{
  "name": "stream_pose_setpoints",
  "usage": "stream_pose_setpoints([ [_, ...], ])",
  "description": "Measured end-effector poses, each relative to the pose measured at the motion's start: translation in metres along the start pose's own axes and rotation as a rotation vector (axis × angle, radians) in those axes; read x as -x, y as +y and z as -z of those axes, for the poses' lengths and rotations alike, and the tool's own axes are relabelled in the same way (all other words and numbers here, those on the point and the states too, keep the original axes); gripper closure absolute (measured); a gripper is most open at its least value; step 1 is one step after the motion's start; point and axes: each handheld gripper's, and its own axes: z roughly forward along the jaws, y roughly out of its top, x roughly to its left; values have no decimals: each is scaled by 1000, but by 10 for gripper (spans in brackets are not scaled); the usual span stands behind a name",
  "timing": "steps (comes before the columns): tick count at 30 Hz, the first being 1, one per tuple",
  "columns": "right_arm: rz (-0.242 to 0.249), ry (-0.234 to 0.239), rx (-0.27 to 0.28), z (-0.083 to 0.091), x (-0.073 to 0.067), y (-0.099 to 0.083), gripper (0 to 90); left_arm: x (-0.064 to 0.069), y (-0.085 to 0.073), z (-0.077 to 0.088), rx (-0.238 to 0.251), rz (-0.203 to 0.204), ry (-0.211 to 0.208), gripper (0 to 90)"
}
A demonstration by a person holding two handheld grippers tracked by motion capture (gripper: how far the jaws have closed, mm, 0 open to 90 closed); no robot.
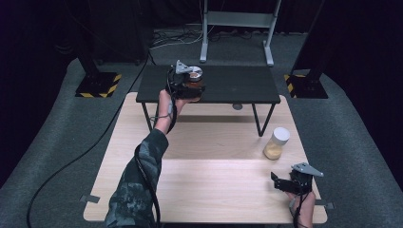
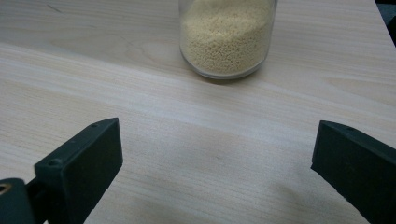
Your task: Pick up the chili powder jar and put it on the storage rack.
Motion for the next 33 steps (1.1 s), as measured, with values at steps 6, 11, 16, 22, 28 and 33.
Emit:
stream_pose_setpoints([
  [6, 1, -1, -1, 0, 0, 0, 4, -4, -3, -3, 15, 30, -4, 310],
  [11, 1, -2, 1, 0, 0, 0, 4, -5, -3, -5, 17, 34, -8, 309],
  [16, 0, -3, 3, 0, -1, -1, 4, -4, 0, -7, 9, 30, -2, 308],
  [22, 0, -1, 2, 0, 0, 0, 4, -3, 3, -6, -3, 29, 2, 306],
  [28, 2, -4, 3, 1, -1, -1, 4, -2, 14, -3, -59, 14, 7, 184],
  [33, 3, -4, 2, 0, -1, -1, 4, -7, 19, 5, -104, 34, -4, 87],
])
